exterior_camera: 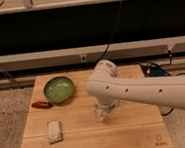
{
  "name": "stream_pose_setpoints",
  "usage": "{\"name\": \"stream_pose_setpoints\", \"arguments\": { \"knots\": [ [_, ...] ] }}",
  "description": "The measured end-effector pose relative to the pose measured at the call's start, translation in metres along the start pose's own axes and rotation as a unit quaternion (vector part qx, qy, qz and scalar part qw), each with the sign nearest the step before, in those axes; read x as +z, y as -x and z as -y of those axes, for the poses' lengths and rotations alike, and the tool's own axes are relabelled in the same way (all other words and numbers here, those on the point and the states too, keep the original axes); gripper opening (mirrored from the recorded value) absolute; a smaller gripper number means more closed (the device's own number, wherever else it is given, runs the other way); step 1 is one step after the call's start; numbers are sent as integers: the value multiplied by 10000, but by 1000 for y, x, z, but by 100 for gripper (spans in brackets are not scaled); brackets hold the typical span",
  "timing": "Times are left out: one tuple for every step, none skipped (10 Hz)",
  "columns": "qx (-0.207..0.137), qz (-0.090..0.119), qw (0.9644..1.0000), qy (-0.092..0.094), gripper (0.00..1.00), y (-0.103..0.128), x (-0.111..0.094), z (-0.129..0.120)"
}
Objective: Knock the bottle over
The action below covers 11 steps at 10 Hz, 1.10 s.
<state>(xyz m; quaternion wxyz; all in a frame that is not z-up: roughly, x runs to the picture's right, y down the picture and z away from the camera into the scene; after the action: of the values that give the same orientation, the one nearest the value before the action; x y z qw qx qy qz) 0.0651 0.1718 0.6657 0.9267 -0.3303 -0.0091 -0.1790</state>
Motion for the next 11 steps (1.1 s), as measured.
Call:
{"name": "stream_pose_setpoints", "arguments": {
  "knots": [
    [-13,1,10000,-1,2,1,0,0],
    [-30,19,10000,-13,2,1,-1,2],
    [-43,30,10000,-21,2,1,-2,3],
    [-56,44,10000,-30,2,1,-2,5],
    [-67,62,10000,-28,2,1,-2,6],
    [-78,62,9999,-31,2,1,-2,7],
    [-89,76,9999,-36,2,2,-2,8],
    [-94,86,9999,-57,2,3,-3,10],
    [-108,100,9999,-63,2,5,-3,12],
    [-123,129,9998,-78,2,7,-4,14],
    [-129,143,9998,-79,2,7,-4,14]
  ]
}}
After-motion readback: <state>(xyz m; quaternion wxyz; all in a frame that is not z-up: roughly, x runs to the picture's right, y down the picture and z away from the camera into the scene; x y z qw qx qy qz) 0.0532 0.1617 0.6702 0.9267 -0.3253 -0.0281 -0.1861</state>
